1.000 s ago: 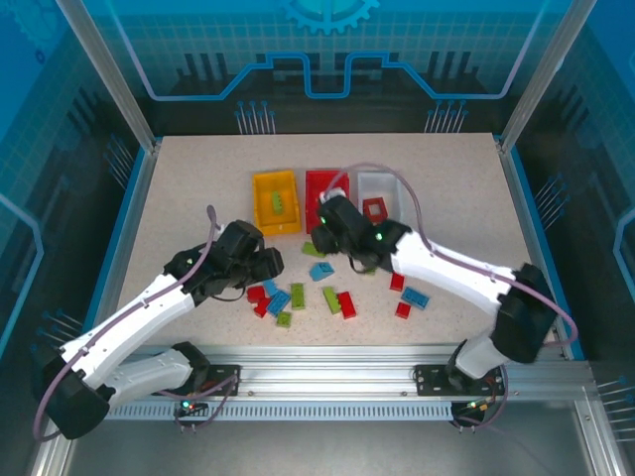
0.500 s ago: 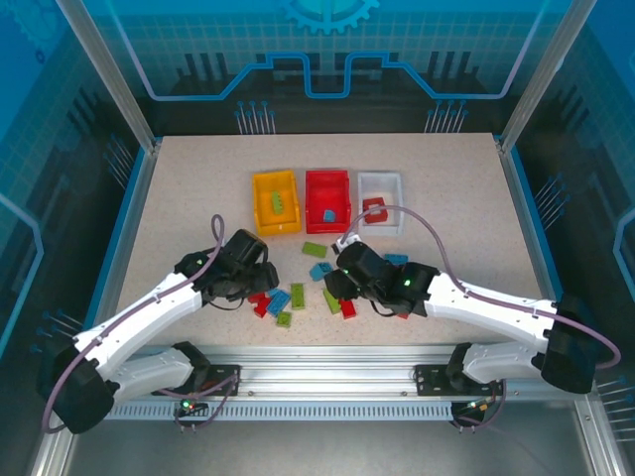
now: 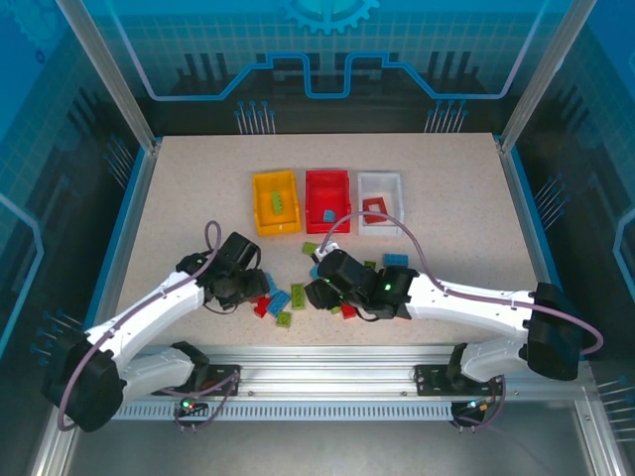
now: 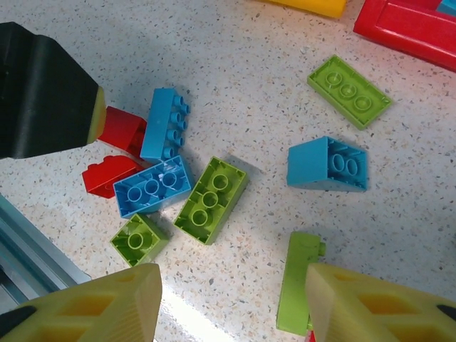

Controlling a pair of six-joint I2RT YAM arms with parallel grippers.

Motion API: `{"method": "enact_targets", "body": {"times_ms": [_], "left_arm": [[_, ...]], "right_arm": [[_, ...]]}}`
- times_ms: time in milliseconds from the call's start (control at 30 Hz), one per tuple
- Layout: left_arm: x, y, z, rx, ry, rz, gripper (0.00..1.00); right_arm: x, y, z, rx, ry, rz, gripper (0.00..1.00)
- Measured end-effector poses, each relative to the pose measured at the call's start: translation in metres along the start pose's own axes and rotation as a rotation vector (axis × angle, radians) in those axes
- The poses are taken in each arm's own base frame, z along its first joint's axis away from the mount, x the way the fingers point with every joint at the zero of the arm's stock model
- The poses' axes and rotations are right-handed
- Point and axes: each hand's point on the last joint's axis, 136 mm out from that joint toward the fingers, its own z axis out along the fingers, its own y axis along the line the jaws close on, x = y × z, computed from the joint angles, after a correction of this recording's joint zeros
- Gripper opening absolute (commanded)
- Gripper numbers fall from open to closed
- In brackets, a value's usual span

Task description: Sort the legos into containers by color

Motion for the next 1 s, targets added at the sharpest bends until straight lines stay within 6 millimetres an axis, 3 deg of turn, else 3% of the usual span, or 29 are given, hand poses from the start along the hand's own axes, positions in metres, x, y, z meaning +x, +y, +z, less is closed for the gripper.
{"method": "enact_targets", "body": {"times_ms": [167, 467, 1000], "left_arm": [[-0.023, -0.022, 0.004, 0.004, -0.019, 0.025, 0.66], [-0.039, -0.04, 0.042, -0.044, 0.011, 0.057, 0.61], [-0.04, -0.038, 0.07, -0.09, 0.036, 0.06, 0.44]], "right_arm": [[0.0, 0.0, 0.002, 0.0, 0.0, 0.02, 0.59], [-0.011, -0.003, -0.001, -0.028, -0.039, 0.077, 0.6], [-0.01, -0.013, -0.004, -0.033, -0.043, 0.126, 0.6]]}}
